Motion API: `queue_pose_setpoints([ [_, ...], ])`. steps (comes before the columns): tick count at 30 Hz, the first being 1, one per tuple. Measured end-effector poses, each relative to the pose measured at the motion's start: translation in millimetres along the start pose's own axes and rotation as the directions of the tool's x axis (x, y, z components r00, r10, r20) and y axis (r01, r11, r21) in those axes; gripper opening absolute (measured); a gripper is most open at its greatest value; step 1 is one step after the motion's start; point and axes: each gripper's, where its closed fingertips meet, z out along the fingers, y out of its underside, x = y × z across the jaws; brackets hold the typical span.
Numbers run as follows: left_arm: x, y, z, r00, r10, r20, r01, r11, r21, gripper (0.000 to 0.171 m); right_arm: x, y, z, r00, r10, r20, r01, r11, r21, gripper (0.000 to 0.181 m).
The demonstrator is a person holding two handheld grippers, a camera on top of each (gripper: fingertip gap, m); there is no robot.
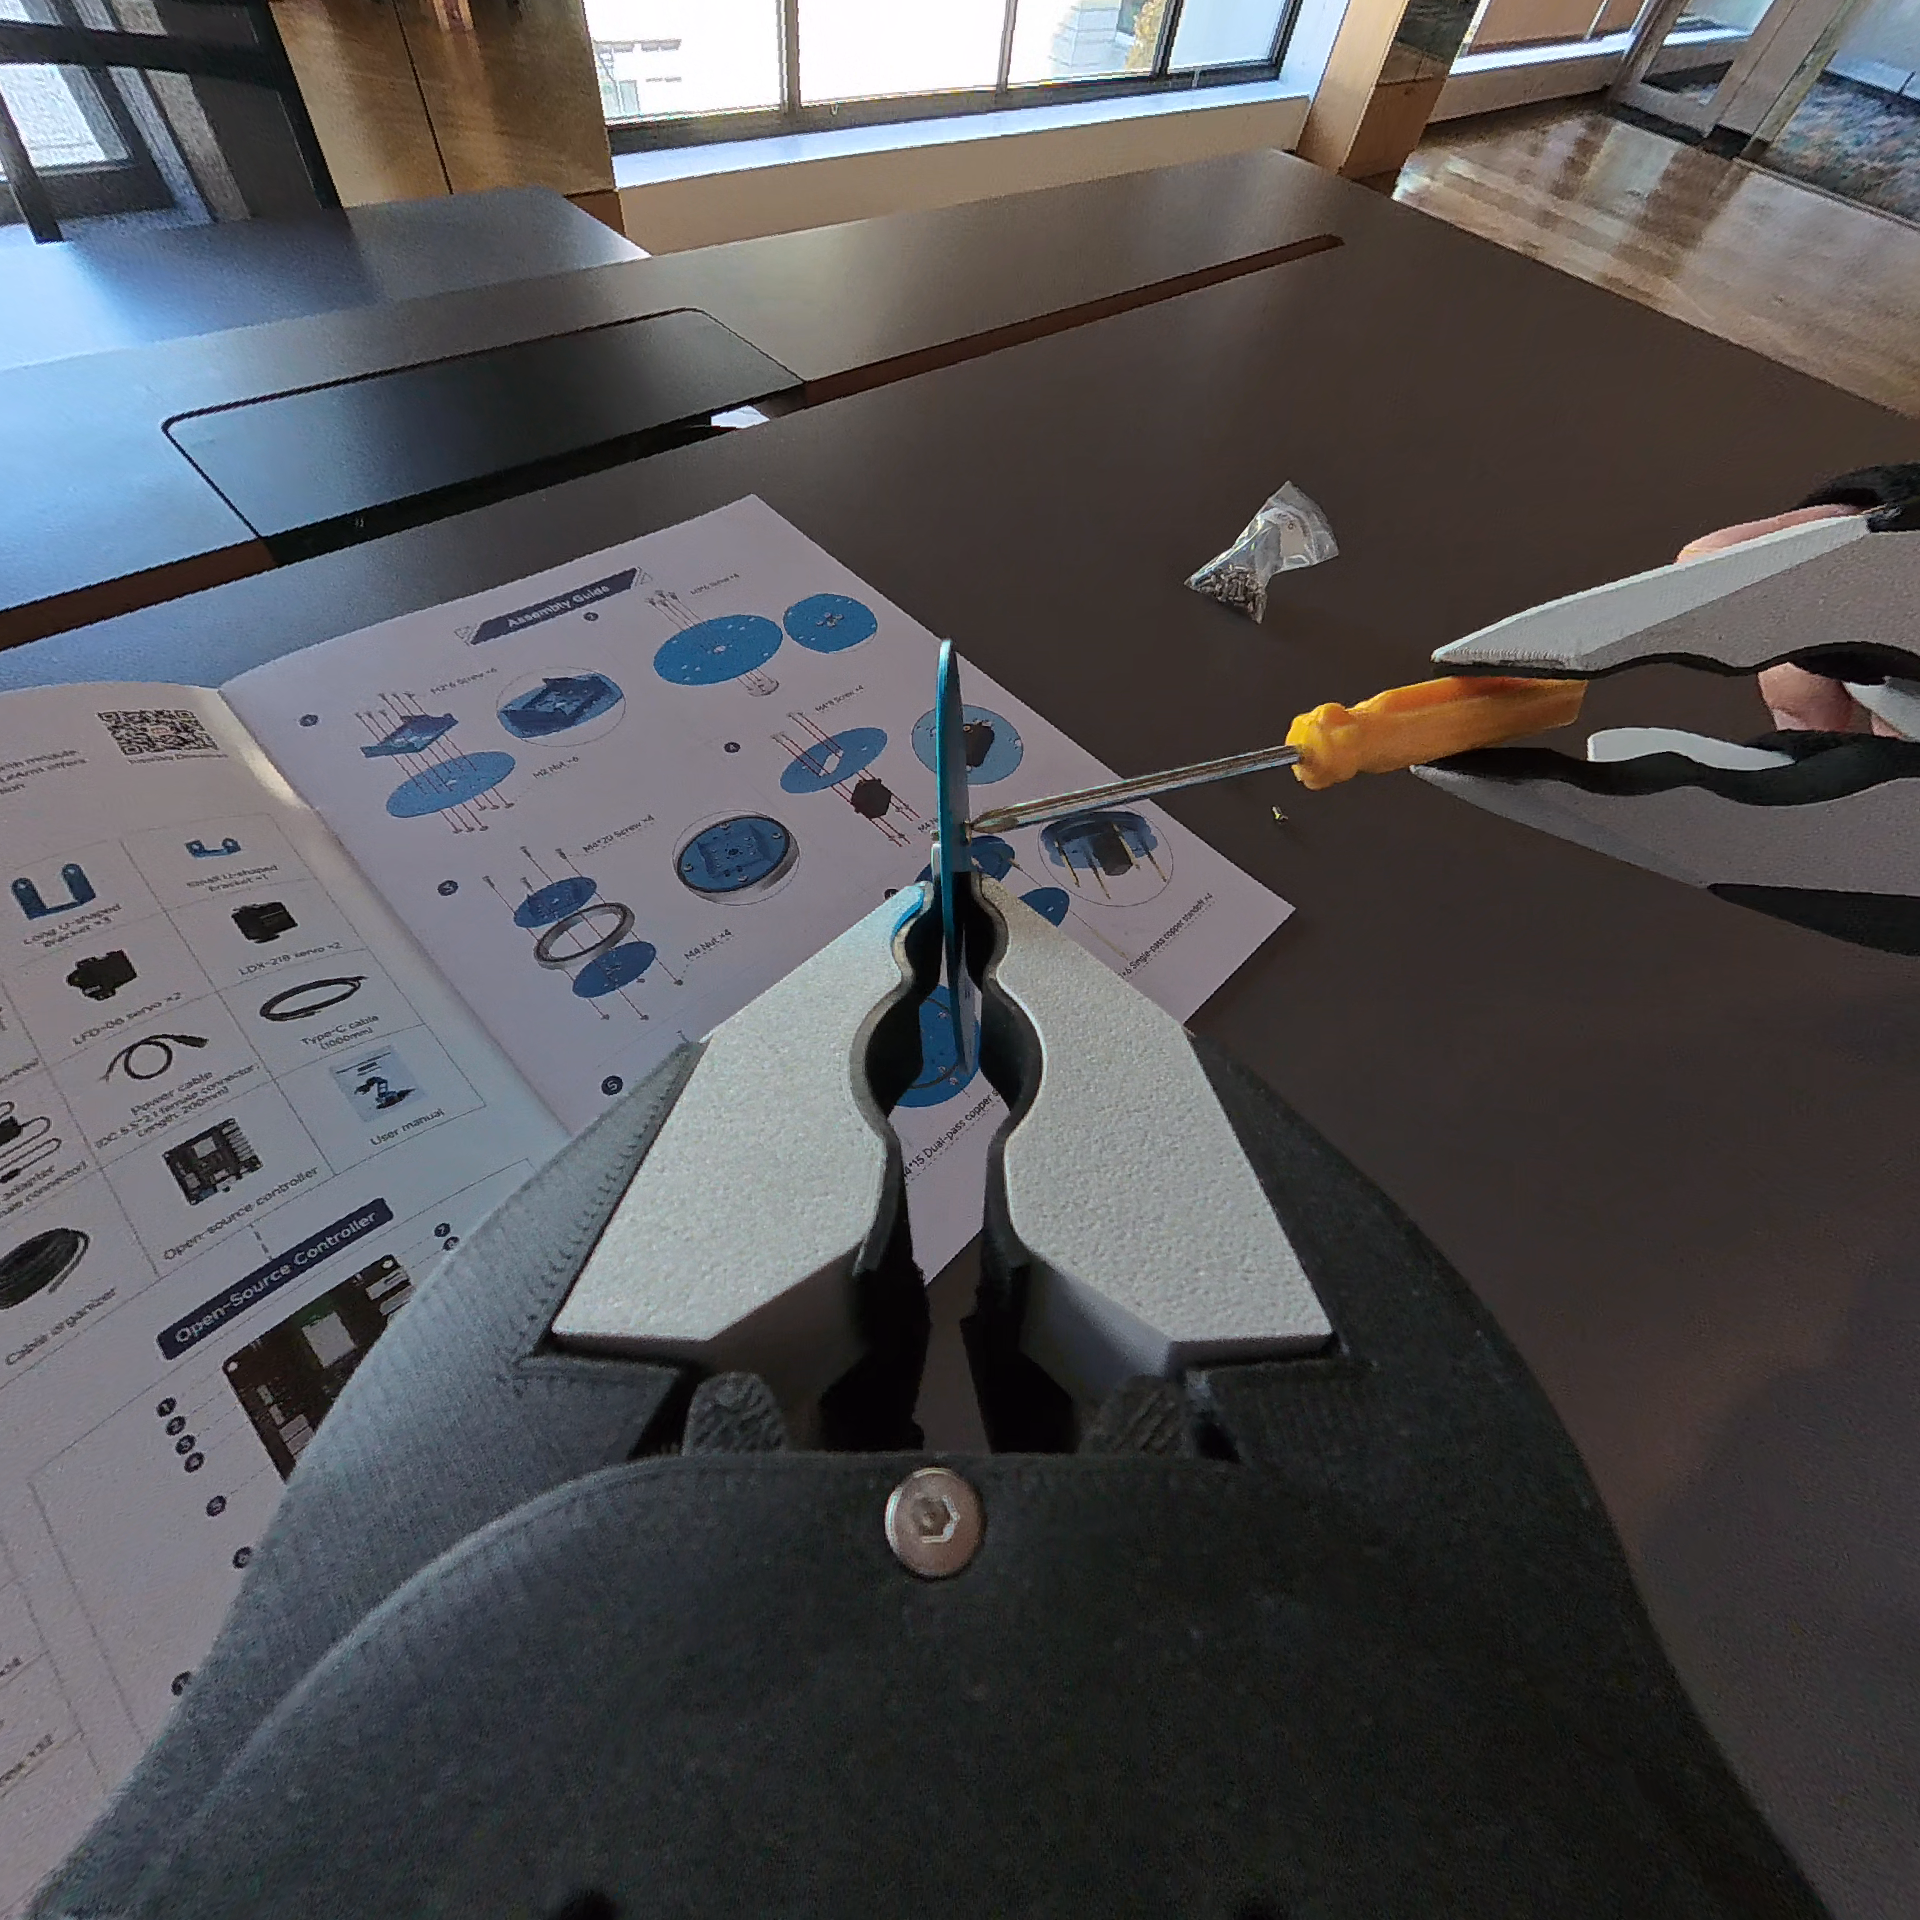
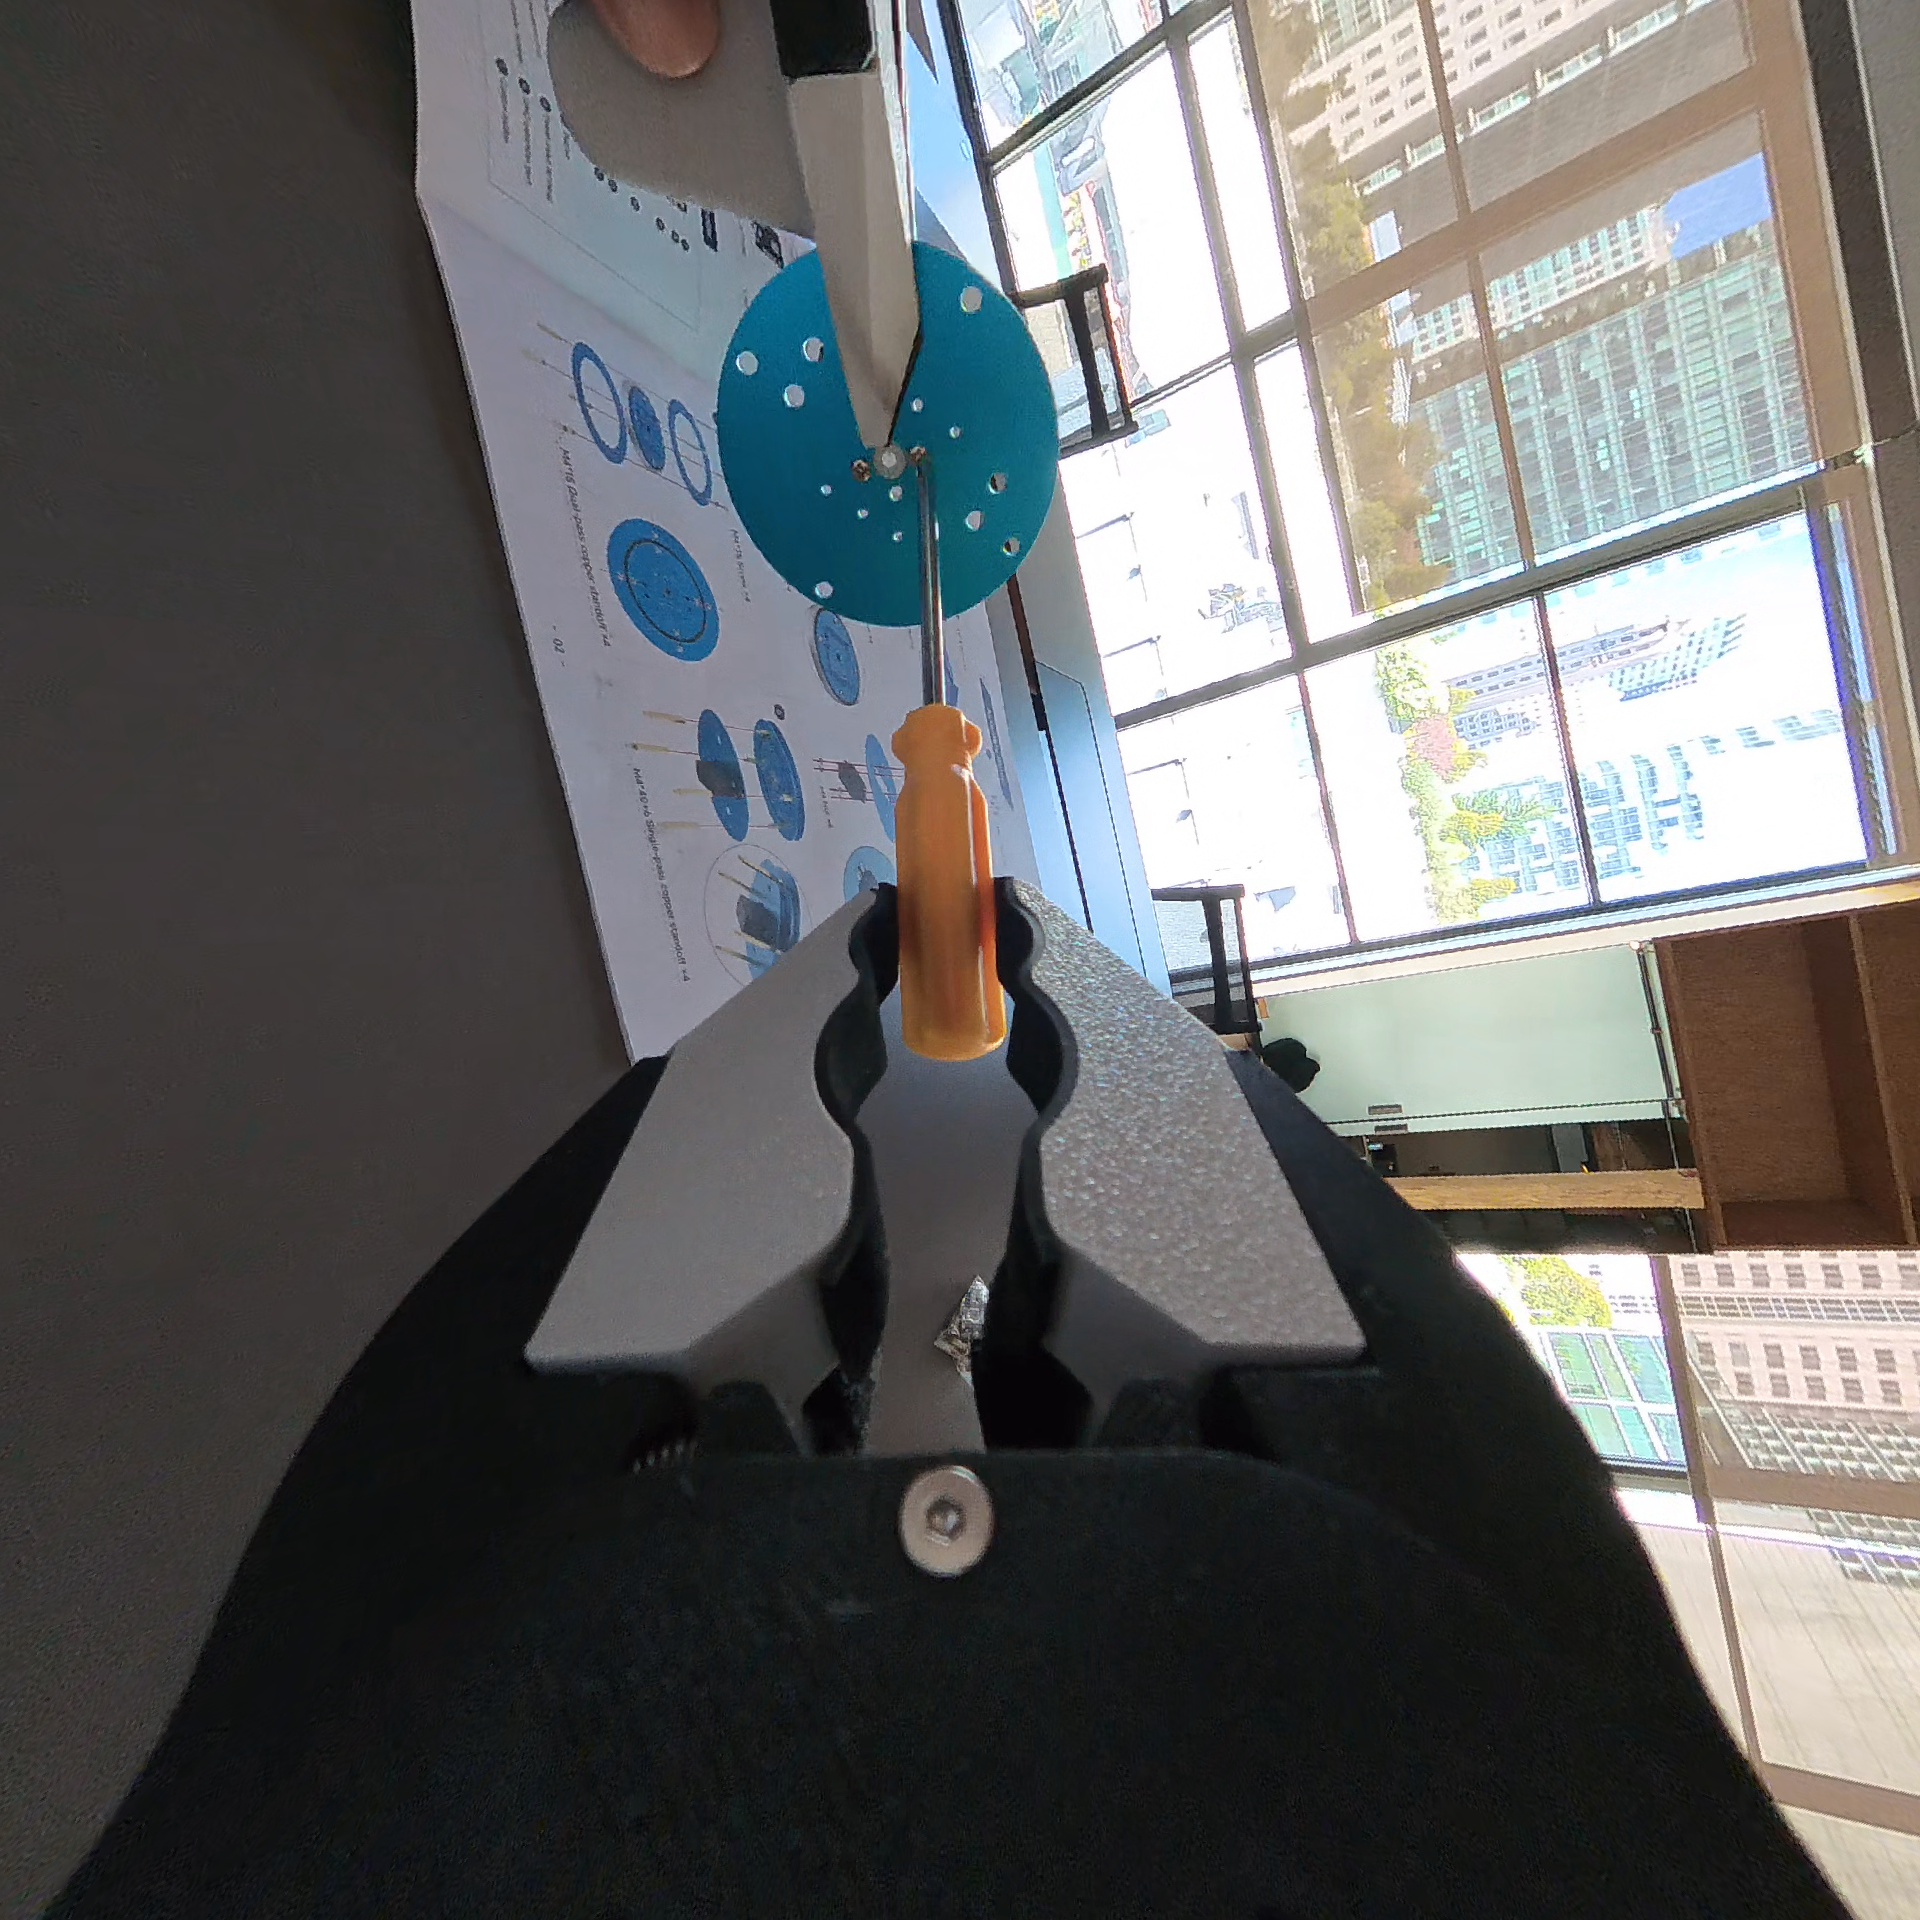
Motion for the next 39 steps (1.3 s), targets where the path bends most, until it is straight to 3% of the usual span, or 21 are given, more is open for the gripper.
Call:
queue_pose_setpoints([
  [14, -3, 5, 3, 0.993, 0.080, 0.085, -0.077, 0.996, -0.038, 0.002, -3, 1, 3, 1.000, -0.003, 0.000, 0.003, 0.998, -0.057, 0.017],
  [19, -9, 12, 8, 0.986, 0.086, 0.144, -0.075, 0.994, -0.083, 0.002, -3, -4, 5, 0.965, -0.245, -0.090, 0.232, 0.964, -0.132, 0.017],
  [23, -10, 17, 11, 0.992, 0.012, 0.124, 0.000, 0.995, -0.097, 0.002, 4, -7, 9, 0.878, -0.444, -0.175, 0.411, 0.890, -0.198, 0.017],
  [27, -16, 18, 9, 0.992, -0.062, 0.109, 0.072, 0.993, -0.092, 0.002, 1, -15, 12, 0.849, -0.491, -0.193, 0.456, 0.867, -0.198, 0.017],
  [31, -26, 17, 6, 0.988, -0.005, 0.153, 0.020, 0.995, -0.096, 0.002, -12, -29, 16, 0.918, -0.367, -0.149, 0.347, 0.927, -0.144, 0.017],
  [35, -29, 9, 3, 0.976, 0.087, 0.198, -0.074, 0.995, -0.071, 0.002, -8, -27, 20, 0.989, -0.115, -0.089, 0.106, 0.990, -0.094, 0.017],
  [39, -27, 3, 1, 0.973, 0.110, 0.201, -0.104, 0.994, -0.041, 0.001, -4, -25, 18, 0.995, 0.094, -0.030, -0.095, 0.995, -0.031, 0.017],
])
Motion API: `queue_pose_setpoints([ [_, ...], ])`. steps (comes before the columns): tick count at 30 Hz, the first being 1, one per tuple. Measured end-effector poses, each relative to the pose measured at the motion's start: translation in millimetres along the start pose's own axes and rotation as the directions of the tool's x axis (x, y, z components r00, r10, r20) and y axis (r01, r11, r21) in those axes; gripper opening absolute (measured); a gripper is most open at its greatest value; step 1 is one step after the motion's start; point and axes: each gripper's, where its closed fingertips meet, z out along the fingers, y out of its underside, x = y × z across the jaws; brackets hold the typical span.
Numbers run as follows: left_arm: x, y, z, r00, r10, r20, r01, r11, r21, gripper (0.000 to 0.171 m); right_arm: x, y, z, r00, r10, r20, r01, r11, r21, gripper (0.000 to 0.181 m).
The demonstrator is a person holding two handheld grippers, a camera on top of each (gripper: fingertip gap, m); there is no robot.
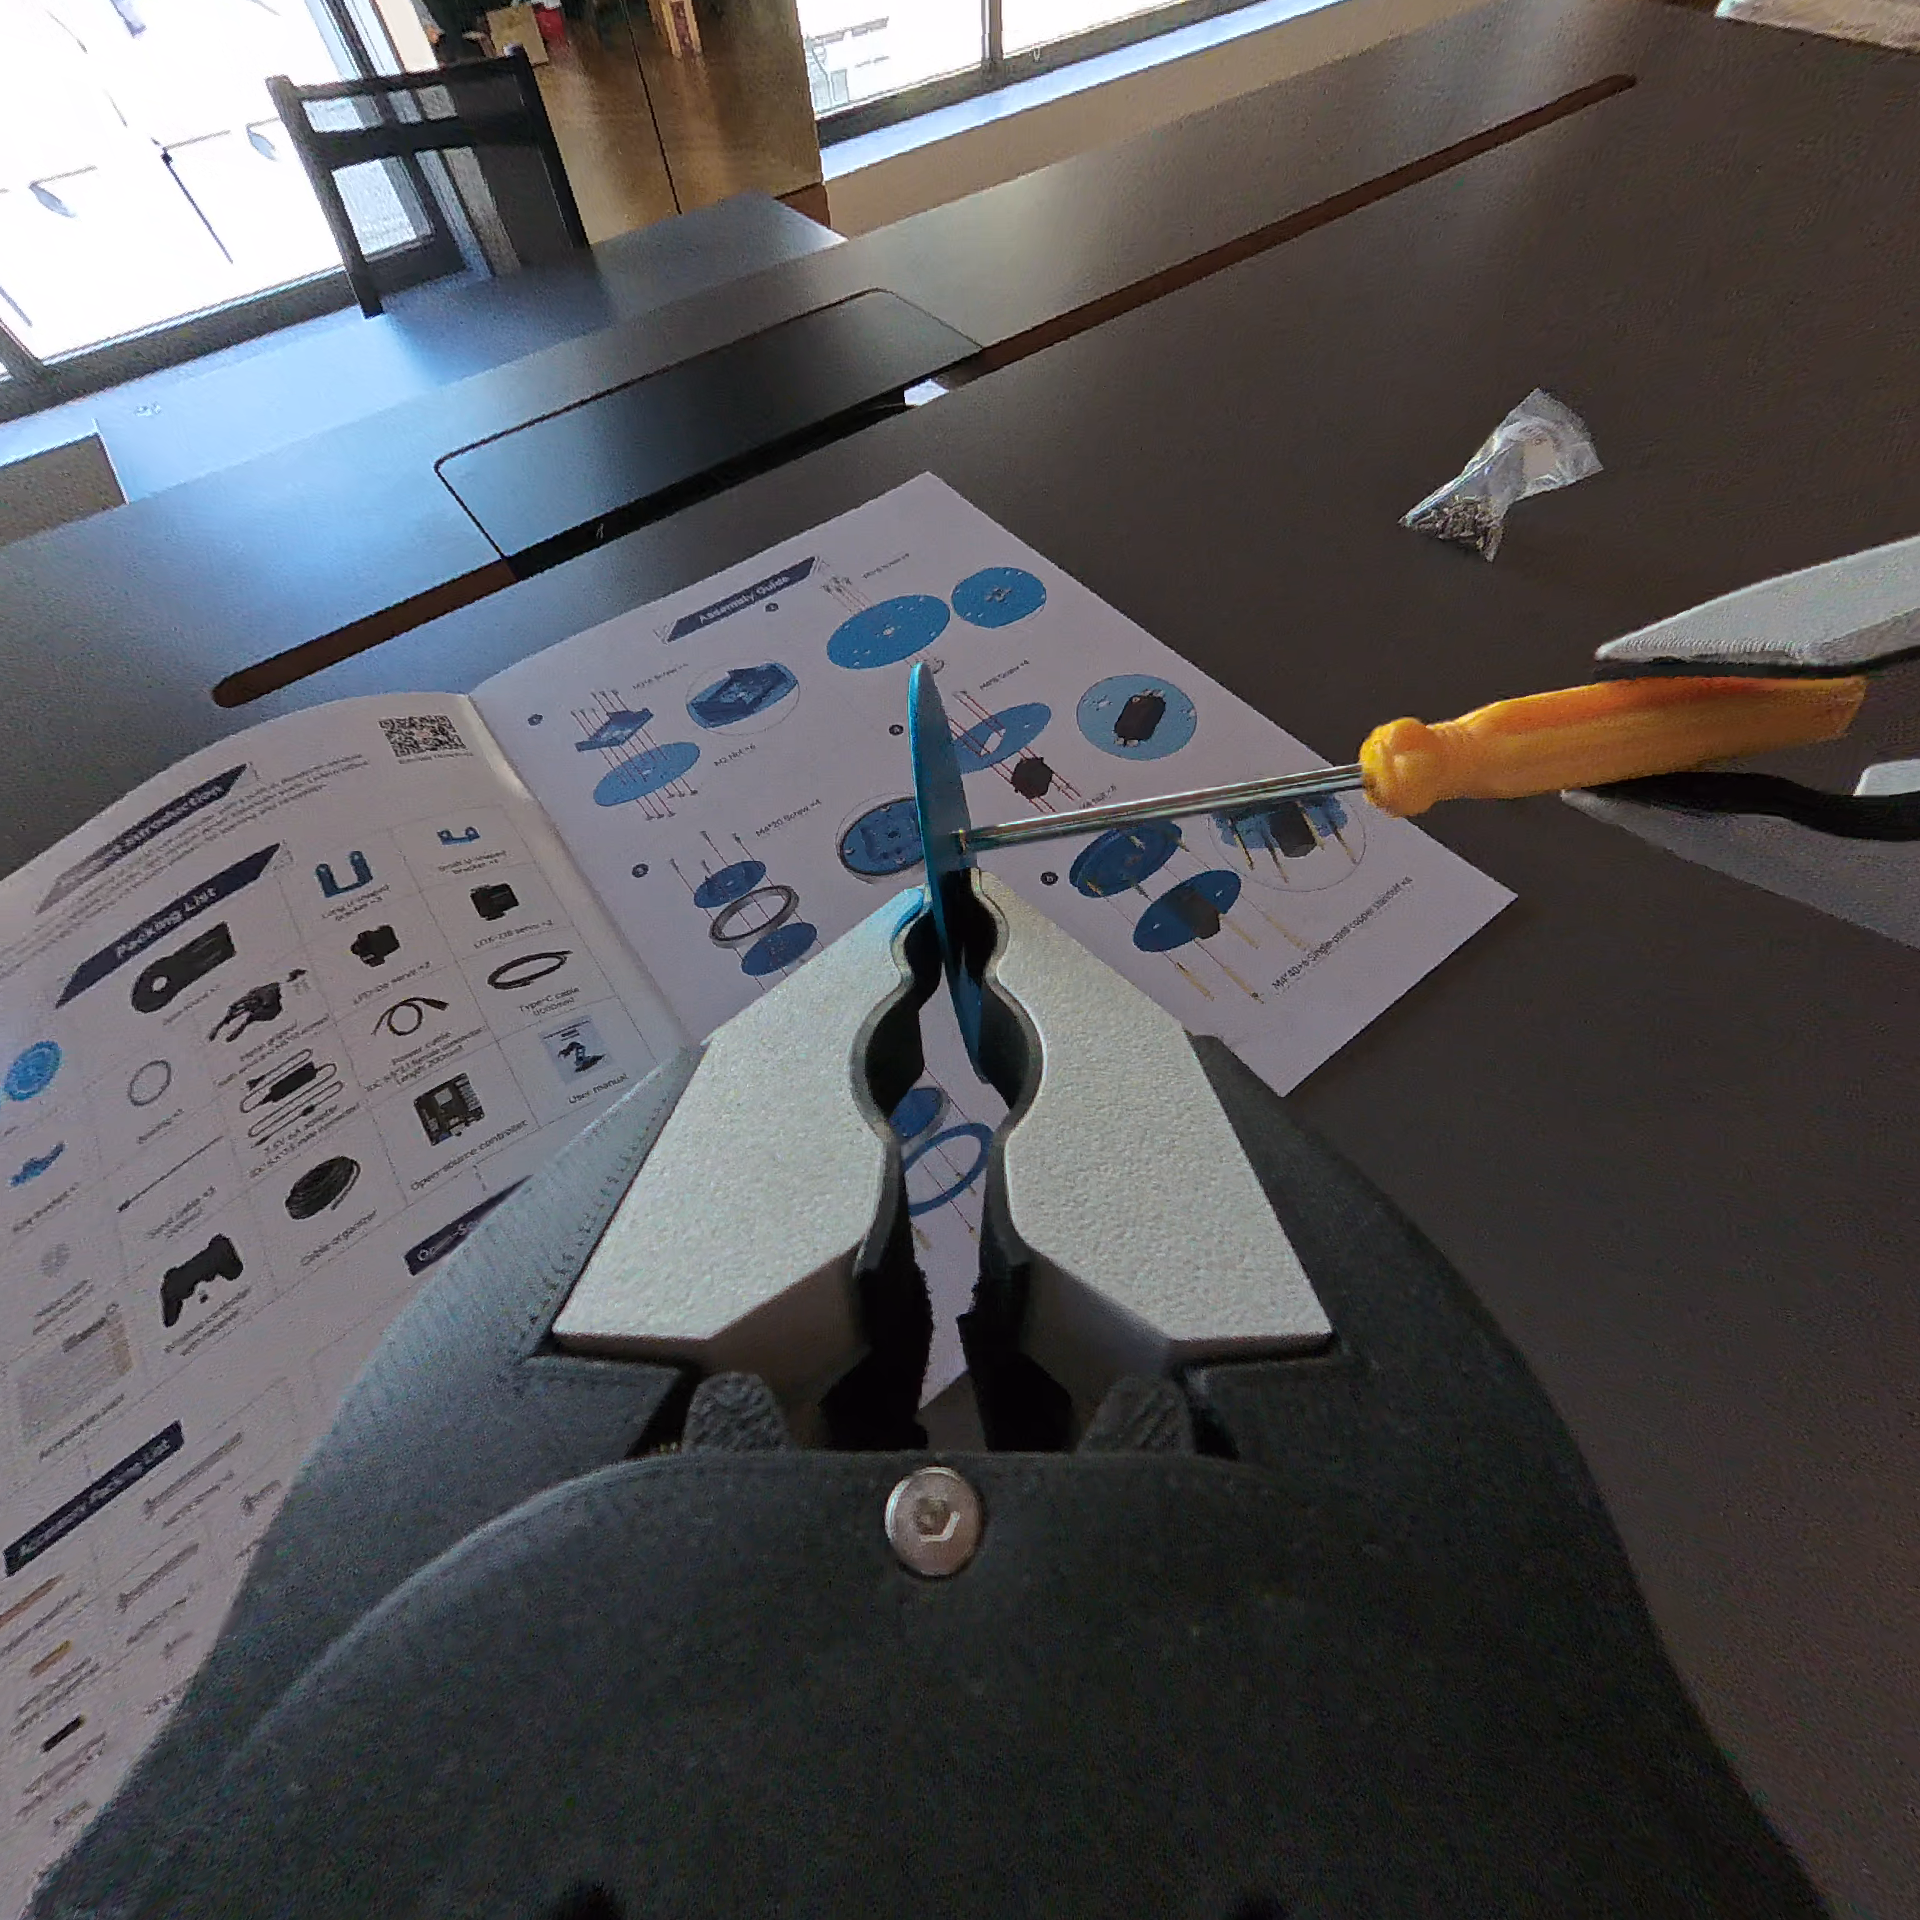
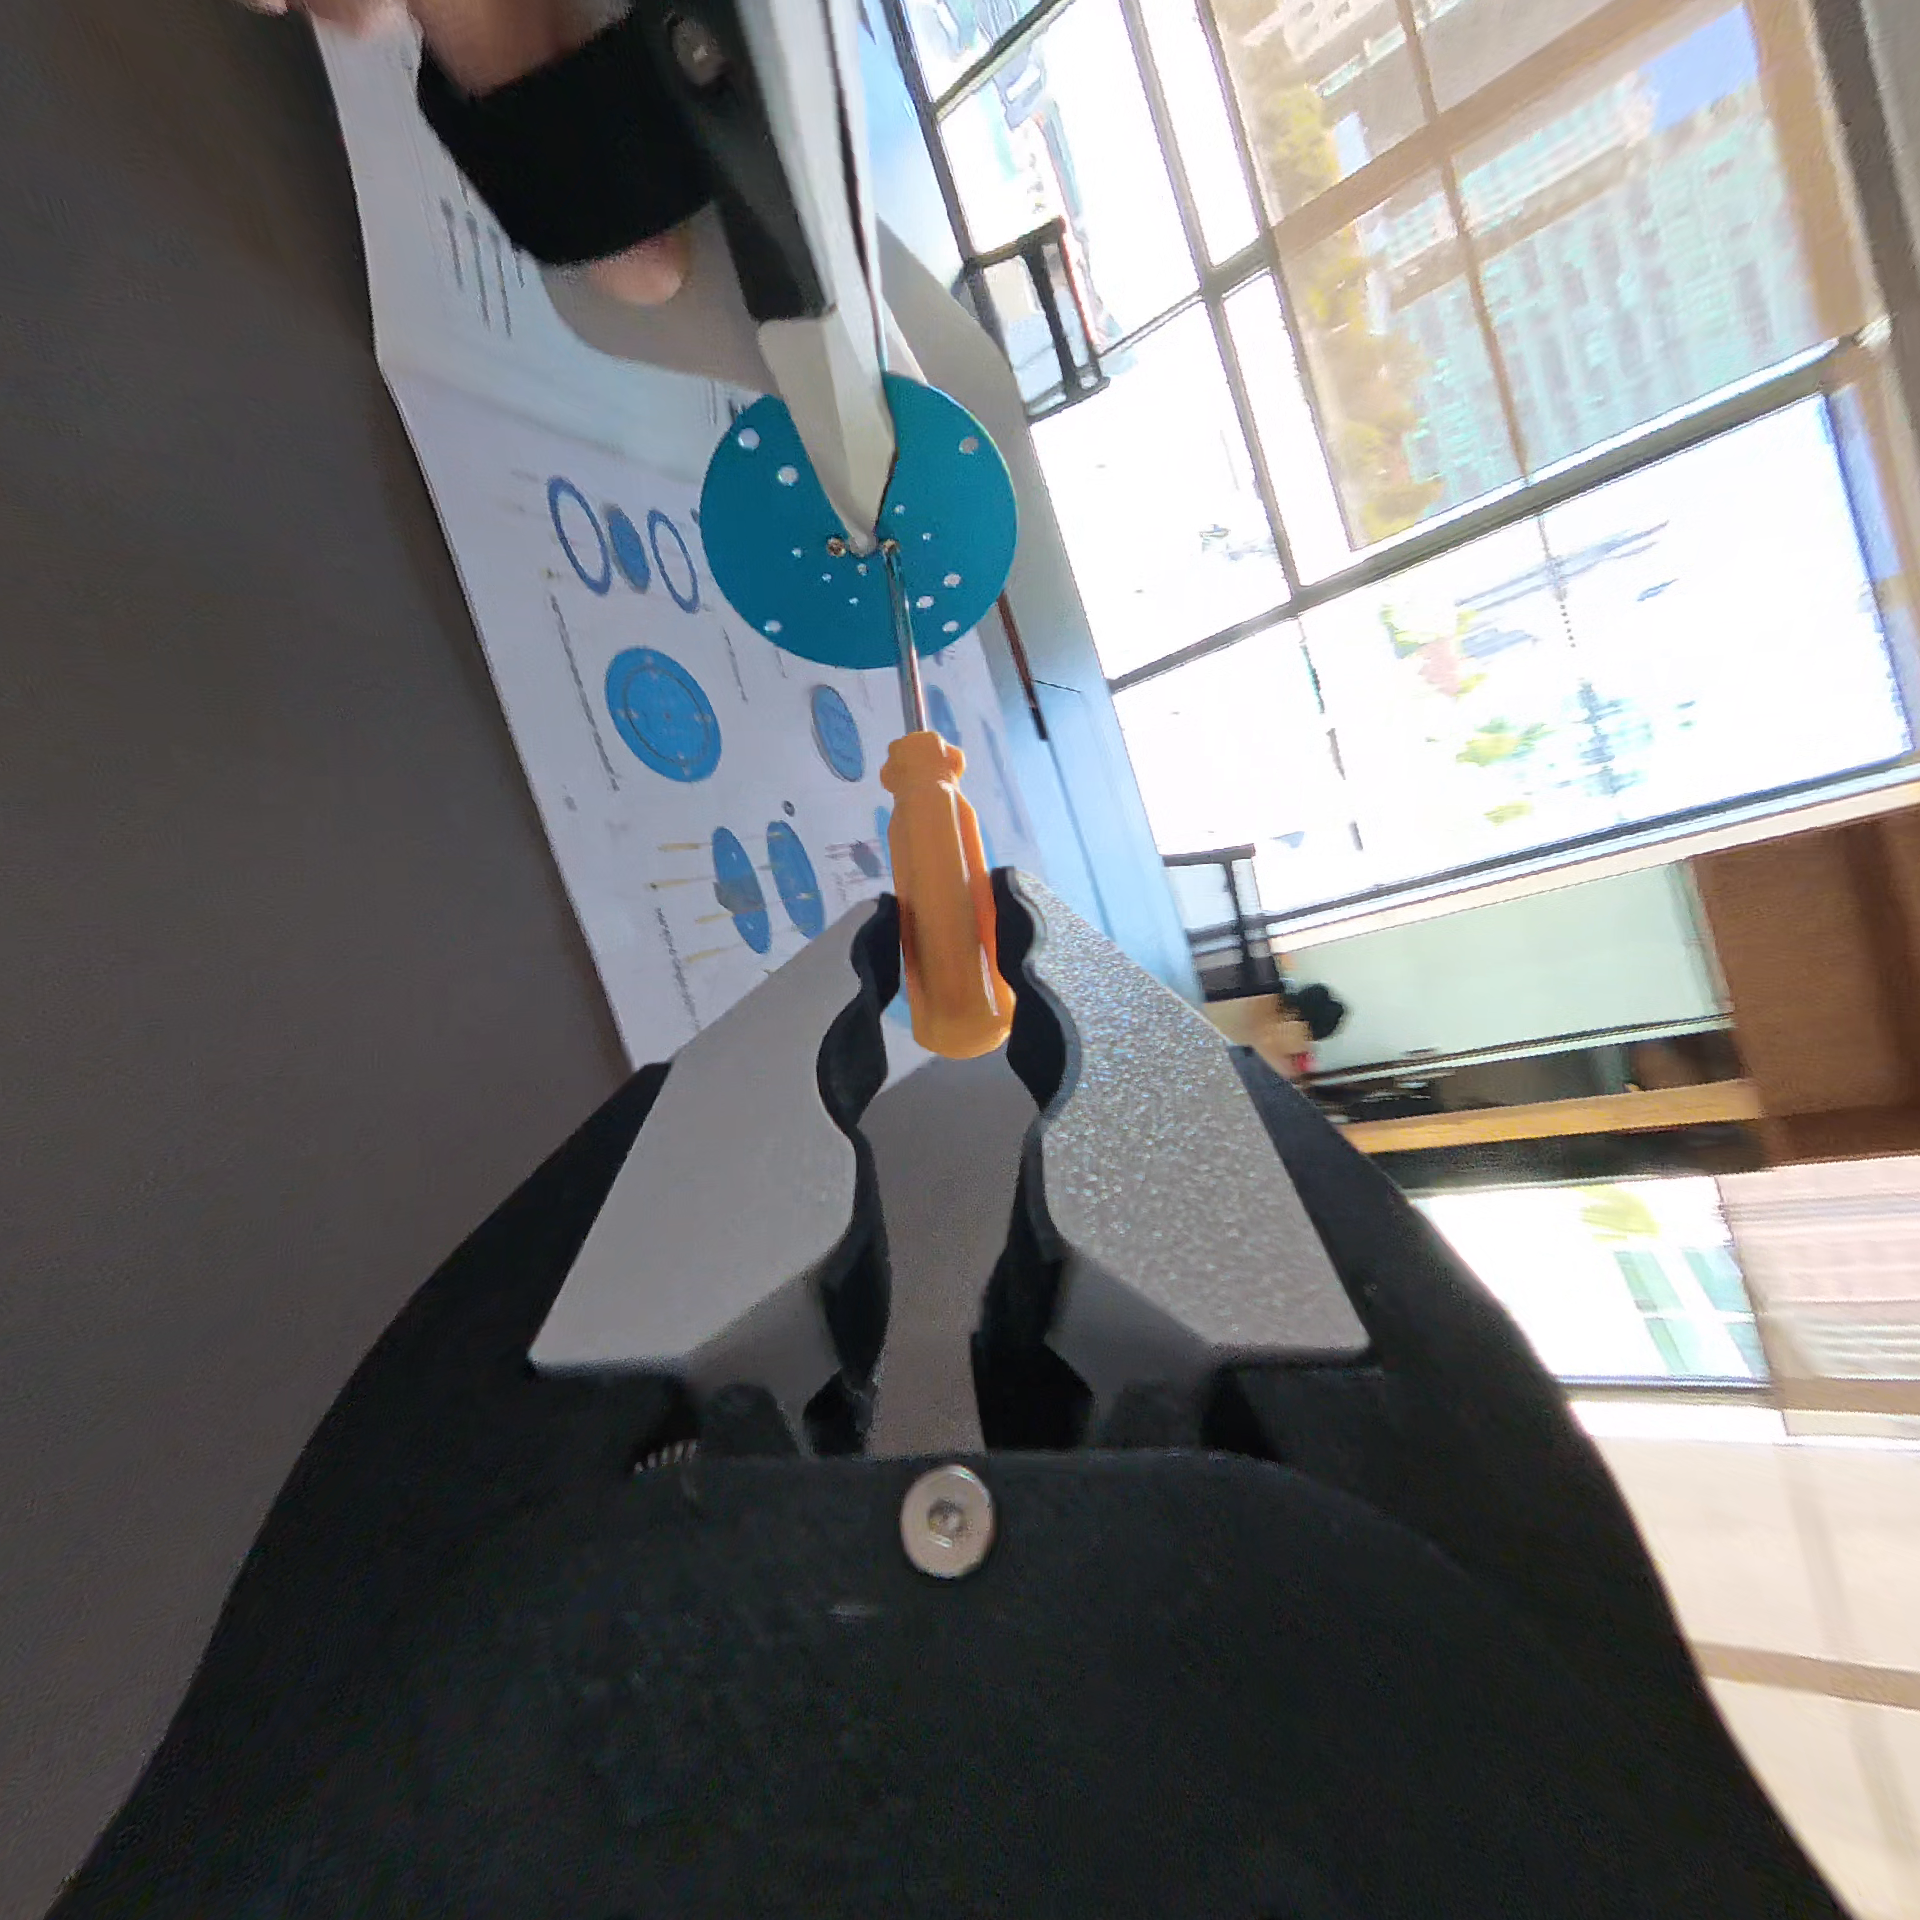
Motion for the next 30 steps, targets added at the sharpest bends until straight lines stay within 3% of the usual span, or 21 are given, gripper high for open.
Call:
queue_pose_setpoints([
  [4, -2, -5, -1, 0.998, 0.049, 0.034, -0.050, 0.998, 0.030, 0.001, -1, 0, 1, 0.968, 0.228, 0.102, -0.232, 0.972, 0.029, 0.016],
  [8, -4, -6, 0, 0.996, 0.072, 0.051, -0.074, 0.996, 0.039, 0.001, -2, 3, 4, 0.877, 0.435, 0.206, -0.450, 0.892, 0.031, 0.017],
  [11, -5, -7, 0, 0.996, 0.073, 0.055, -0.075, 0.996, 0.051, 0.001, -4, 5, 6, 0.764, 0.581, 0.280, -0.607, 0.795, 0.008, 0.016],
  [14, -5, -10, -1, 0.996, 0.072, 0.059, -0.076, 0.995, 0.063, 0.001, -6, 8, 8, 0.600, 0.714, 0.362, -0.756, 0.654, -0.036, 0.016],
  [19, -5, -10, 1, 0.994, 0.092, 0.067, -0.096, 0.993, 0.065, 0.001, -8, 12, 11, 0.399, 0.807, 0.435, -0.873, 0.480, -0.090, 0.017],
  [24, -6, -12, 1, 0.996, 0.071, 0.057, -0.075, 0.994, 0.079, 0.001, -10, 13, 12, 0.546, 0.740, 0.394, -0.792, 0.609, -0.047, 0.017],
  [25, -7, -14, 0, 0.995, 0.073, 0.062, -0.078, 0.993, 0.089, 0.001, -10, 12, 12, 0.536, 0.747, 0.393, -0.800, 0.598, -0.046, 0.017],
  [27, -8, -17, -2, 0.994, 0.080, 0.074, -0.088, 0.990, 0.106, 0.001, -11, 12, 13, 0.418, 0.803, 0.425, -0.865, 0.495, -0.084, 0.016],
  [30, -6, -24, -5, 0.986, 0.126, 0.110, -0.140, 0.982, 0.130, 0.001, -9, 13, 14, 0.101, 0.863, 0.494, -0.959, 0.217, -0.184, 0.016],
])
